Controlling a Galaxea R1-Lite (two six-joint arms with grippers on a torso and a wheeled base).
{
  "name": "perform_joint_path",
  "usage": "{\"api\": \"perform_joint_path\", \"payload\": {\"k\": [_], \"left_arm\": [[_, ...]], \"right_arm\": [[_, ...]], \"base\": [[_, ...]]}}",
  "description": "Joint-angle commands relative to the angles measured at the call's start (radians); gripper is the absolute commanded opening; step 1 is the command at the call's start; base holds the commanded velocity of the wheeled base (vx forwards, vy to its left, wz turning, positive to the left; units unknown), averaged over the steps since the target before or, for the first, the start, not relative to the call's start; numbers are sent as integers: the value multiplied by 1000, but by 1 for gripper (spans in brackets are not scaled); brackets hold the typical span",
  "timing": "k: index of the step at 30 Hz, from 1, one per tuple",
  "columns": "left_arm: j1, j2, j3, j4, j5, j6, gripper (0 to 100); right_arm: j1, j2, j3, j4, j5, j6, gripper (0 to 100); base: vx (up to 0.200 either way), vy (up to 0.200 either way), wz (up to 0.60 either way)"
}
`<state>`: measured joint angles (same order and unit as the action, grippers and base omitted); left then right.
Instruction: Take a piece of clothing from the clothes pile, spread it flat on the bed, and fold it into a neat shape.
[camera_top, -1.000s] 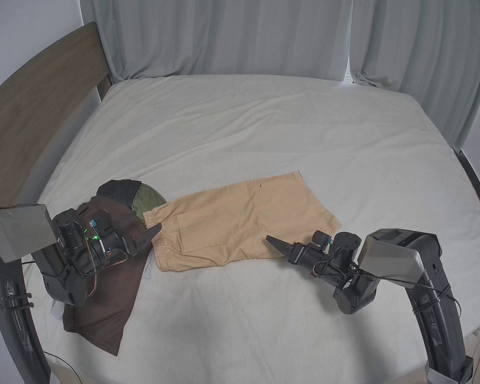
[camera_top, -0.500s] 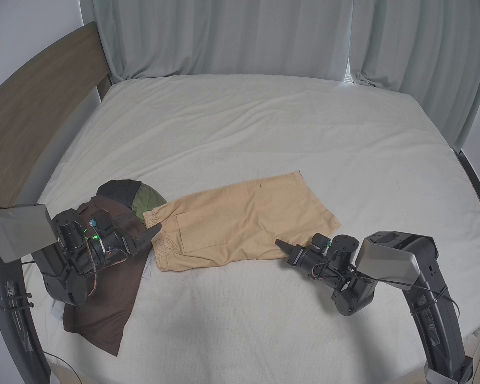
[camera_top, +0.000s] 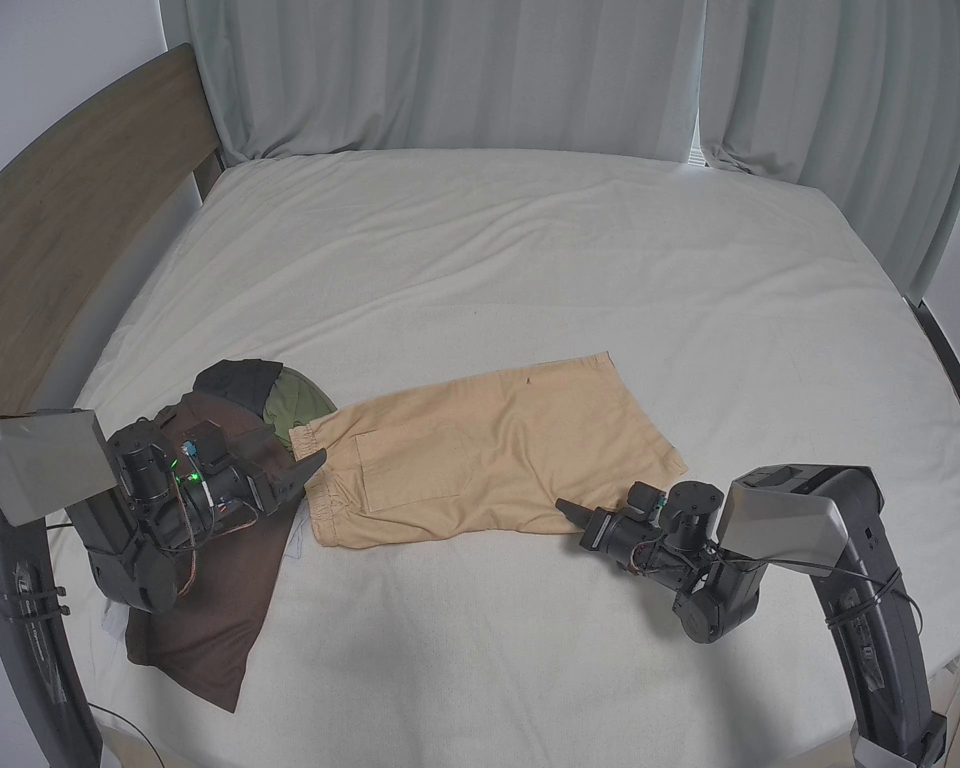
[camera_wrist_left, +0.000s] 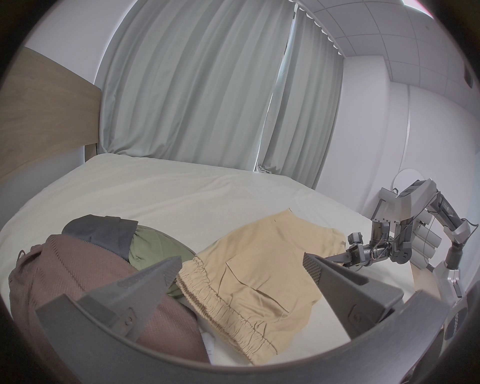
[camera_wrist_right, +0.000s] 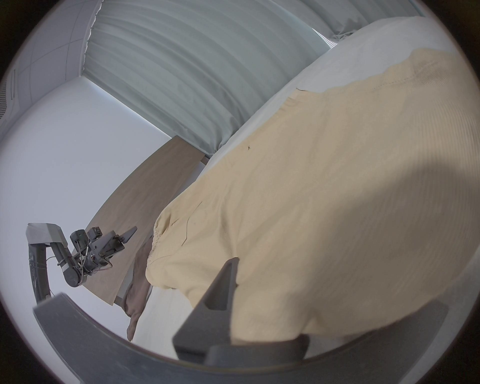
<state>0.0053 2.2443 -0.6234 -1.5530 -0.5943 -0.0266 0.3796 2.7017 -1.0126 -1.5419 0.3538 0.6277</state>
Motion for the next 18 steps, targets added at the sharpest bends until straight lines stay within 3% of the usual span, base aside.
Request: {"api": "perform_joint_path", "payload": {"k": [1, 14, 18], "left_arm": [[-7, 1, 2, -1, -1, 1, 100], [-5, 23, -1, -1, -1, 1, 100], [-10, 38, -2, -1, -1, 2, 100]], "right_arm": [[-2, -25, 52, -1, -1, -8, 0], [-2, -125, 230, 0, -4, -26, 0], [-2, -155, 312, -1, -35, -28, 0]], "base": [[0, 0, 0], [0, 0, 0], [0, 0, 0]]}}
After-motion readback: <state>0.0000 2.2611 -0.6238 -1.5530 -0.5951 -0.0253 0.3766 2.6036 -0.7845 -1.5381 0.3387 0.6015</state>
